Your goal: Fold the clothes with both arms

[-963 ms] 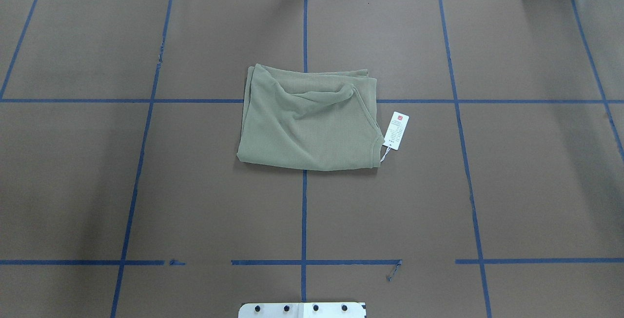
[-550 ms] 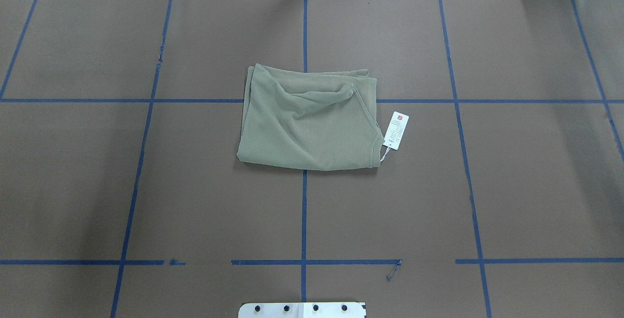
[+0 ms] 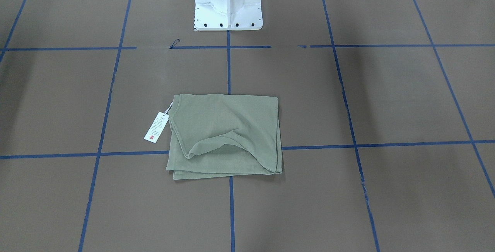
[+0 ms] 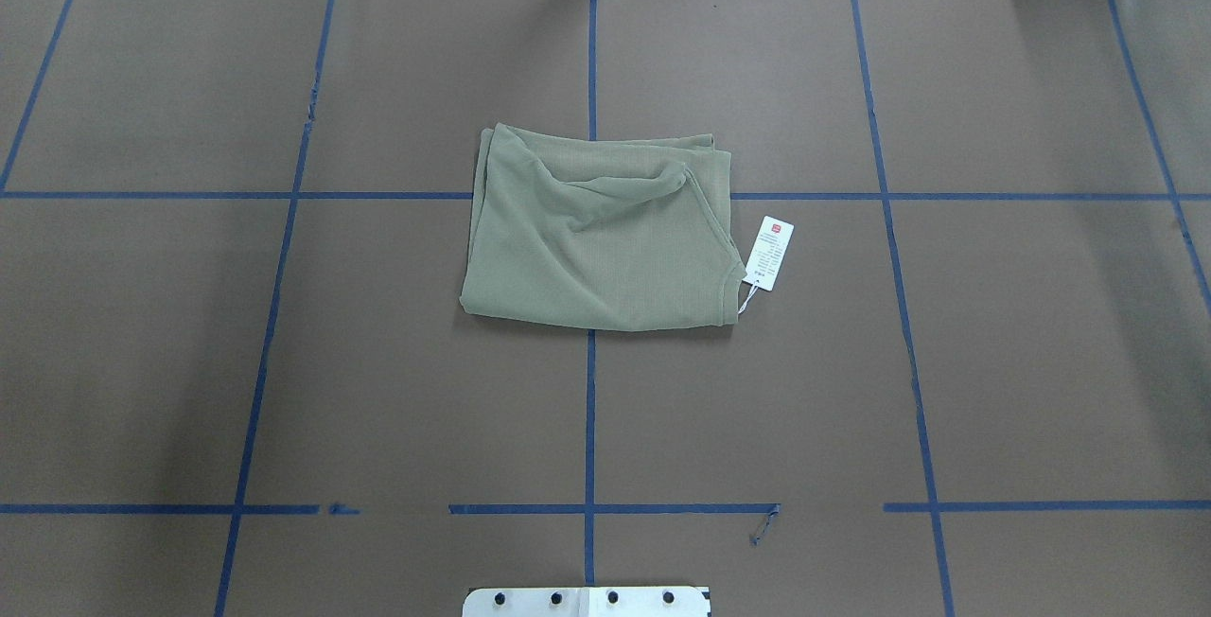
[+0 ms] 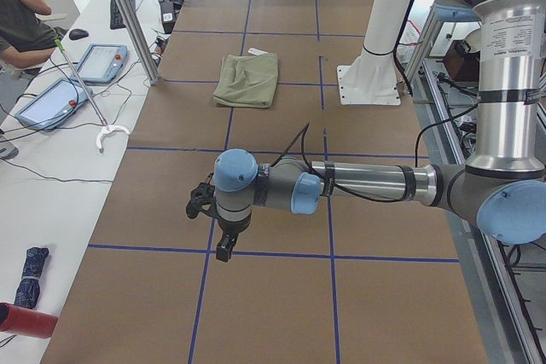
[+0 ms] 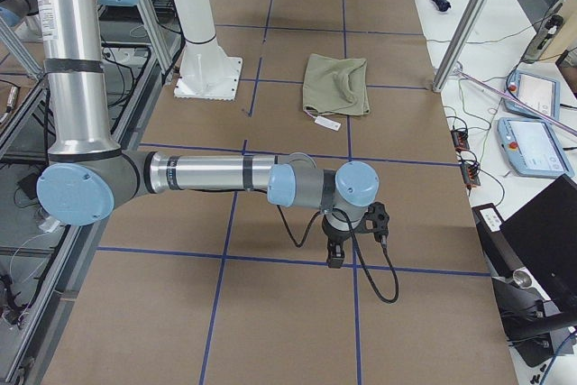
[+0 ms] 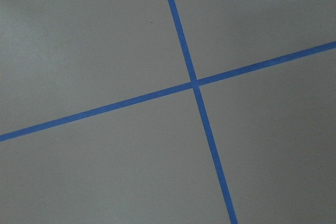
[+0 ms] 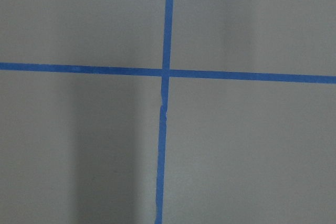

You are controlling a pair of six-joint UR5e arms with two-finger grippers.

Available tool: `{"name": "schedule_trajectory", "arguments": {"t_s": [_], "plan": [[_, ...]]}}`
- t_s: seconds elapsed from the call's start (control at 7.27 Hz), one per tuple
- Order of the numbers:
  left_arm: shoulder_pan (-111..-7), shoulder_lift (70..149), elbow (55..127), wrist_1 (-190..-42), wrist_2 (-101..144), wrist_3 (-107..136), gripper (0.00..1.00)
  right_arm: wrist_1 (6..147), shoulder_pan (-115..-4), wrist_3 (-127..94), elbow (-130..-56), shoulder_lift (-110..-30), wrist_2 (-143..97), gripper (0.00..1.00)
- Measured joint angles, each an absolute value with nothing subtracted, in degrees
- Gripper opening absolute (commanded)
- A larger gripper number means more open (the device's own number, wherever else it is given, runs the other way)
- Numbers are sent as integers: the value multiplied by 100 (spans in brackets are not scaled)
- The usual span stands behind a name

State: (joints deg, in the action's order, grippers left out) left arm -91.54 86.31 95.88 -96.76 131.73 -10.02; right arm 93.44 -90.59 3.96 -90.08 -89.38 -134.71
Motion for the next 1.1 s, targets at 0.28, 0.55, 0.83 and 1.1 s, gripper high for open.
{"name": "schedule_trajectory", "arguments": {"t_s": [0.28, 0.55, 0.83, 1.1], "plan": [[-9209, 8622, 9573, -9669, 13176, -980, 100, 9224, -9160, 296, -9009, -9058, -13479, 100], [-9216, 8600, 9532, -9664, 13186, -415, 100, 9205, -9193, 225, -9026, -9076, -13482, 100], [-9213, 8559, 9522, -9675, 13184, -59, 100, 9202, -9199, 213, -9047, -9075, -13482, 100], [-9211, 8553, 9519, -9671, 13184, -11, 100, 9202, -9201, 209, -9054, -9046, -13482, 100]]}}
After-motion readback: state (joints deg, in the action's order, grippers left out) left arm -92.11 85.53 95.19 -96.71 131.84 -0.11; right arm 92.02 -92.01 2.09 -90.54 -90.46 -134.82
